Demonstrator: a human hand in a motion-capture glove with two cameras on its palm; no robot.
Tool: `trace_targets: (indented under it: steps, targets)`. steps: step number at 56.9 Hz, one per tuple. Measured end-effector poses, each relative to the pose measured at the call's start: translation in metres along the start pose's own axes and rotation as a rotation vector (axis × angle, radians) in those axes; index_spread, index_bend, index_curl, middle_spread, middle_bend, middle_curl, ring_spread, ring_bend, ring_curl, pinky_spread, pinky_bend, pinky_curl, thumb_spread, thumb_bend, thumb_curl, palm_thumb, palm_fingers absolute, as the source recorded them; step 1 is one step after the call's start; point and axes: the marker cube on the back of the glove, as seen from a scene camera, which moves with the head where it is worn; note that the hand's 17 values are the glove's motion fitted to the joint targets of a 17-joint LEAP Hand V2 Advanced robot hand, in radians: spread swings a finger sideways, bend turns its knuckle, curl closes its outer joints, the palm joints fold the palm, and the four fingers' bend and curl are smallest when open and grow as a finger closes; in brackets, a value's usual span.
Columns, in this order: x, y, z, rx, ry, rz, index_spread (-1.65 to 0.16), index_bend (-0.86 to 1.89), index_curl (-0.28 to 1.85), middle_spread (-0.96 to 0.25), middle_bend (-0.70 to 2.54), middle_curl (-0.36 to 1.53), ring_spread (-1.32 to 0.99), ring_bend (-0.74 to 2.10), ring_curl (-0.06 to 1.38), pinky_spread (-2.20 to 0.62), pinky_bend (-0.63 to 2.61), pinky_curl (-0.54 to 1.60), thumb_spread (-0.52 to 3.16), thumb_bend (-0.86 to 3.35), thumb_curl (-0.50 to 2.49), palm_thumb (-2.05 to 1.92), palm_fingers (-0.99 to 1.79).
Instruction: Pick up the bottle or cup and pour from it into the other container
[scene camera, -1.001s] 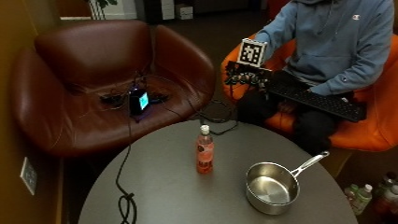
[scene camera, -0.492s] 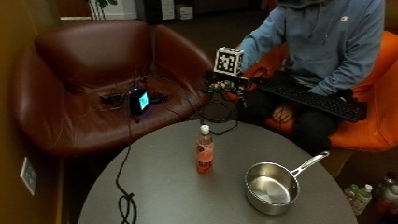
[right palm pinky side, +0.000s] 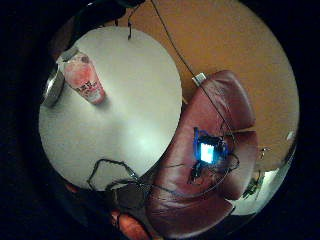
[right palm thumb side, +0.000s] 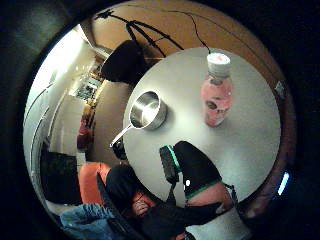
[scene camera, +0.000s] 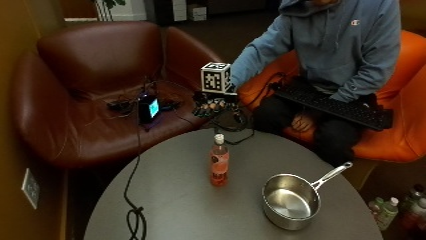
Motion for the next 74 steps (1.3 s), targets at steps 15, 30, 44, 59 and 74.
trace_targets:
  steps: [15,30,44,59,74]
  targets:
    - [0.032,-0.001,0.034,-0.101,-0.173,0.018,-0.4,0.11,0.16,-0.09,0.21,0.32,-0.06,0.42,0.28,0.25,0.69,0.35,1.01,-0.03,0.3,0.46,-0.01]
    - [0.045,-0.016,0.056,-0.189,-0.314,0.052,-0.39,0.13,0.16,-0.09,0.21,0.33,-0.06,0.42,0.28,0.25,0.68,0.34,0.97,-0.03,0.3,0.44,0.0]
    - [0.053,-0.025,0.078,-0.311,-0.448,0.078,-0.38,0.15,0.19,-0.11,0.22,0.34,-0.07,0.39,0.28,0.25,0.61,0.32,0.93,-0.03,0.31,0.43,0.08]
    - [0.056,-0.028,0.107,-0.351,-0.578,0.089,-0.37,0.14,0.2,-0.15,0.19,0.33,-0.09,0.38,0.28,0.24,0.59,0.33,0.88,-0.03,0.31,0.42,0.07]
    - [0.05,-0.033,0.121,-0.332,-0.653,0.061,-0.38,0.13,0.2,-0.17,0.19,0.32,-0.1,0.38,0.29,0.24,0.59,0.34,0.86,-0.03,0.32,0.43,0.06]
